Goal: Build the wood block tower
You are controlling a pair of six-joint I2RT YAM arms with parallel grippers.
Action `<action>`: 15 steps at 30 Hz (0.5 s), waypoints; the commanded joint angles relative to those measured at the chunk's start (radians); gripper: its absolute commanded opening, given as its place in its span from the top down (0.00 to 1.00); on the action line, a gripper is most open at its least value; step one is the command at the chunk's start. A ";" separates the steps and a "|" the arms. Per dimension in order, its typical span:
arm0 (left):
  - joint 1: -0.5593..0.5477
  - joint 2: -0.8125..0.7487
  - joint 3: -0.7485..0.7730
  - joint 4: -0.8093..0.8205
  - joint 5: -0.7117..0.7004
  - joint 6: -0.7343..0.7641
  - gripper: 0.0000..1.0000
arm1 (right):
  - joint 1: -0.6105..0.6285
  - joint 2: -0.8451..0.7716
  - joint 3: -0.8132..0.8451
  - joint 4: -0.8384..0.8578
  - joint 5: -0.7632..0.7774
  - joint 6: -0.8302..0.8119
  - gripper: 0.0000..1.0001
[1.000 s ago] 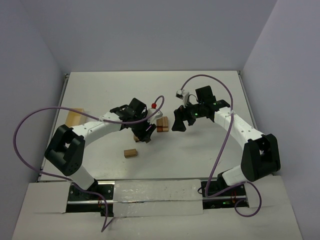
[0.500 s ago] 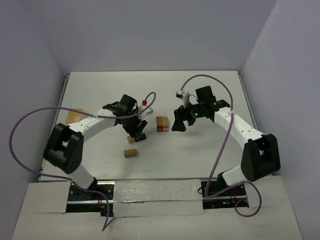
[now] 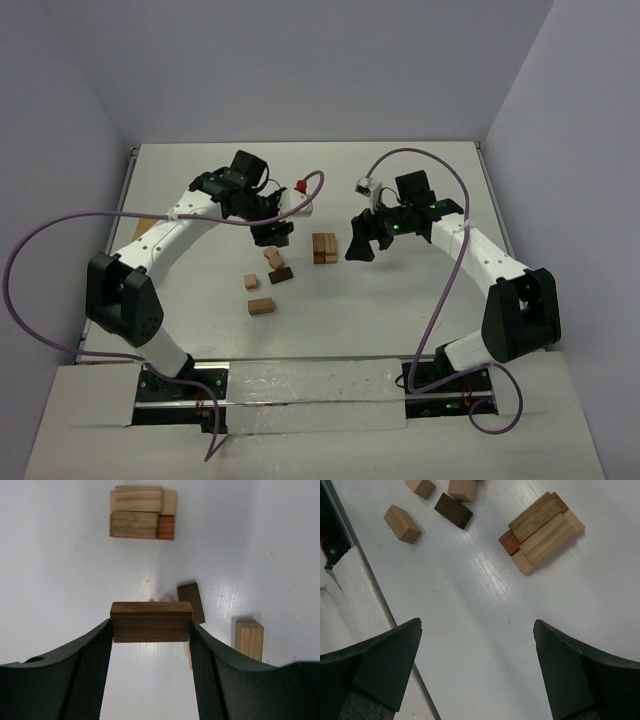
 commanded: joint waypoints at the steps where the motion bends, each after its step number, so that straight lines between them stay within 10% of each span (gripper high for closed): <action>1: -0.019 0.058 0.049 -0.102 0.130 0.198 0.80 | -0.096 0.004 0.017 -0.019 -0.078 -0.019 0.00; 15: -0.113 0.288 0.242 -0.106 0.096 0.141 0.73 | -0.225 -0.005 0.014 -0.058 -0.042 -0.035 0.00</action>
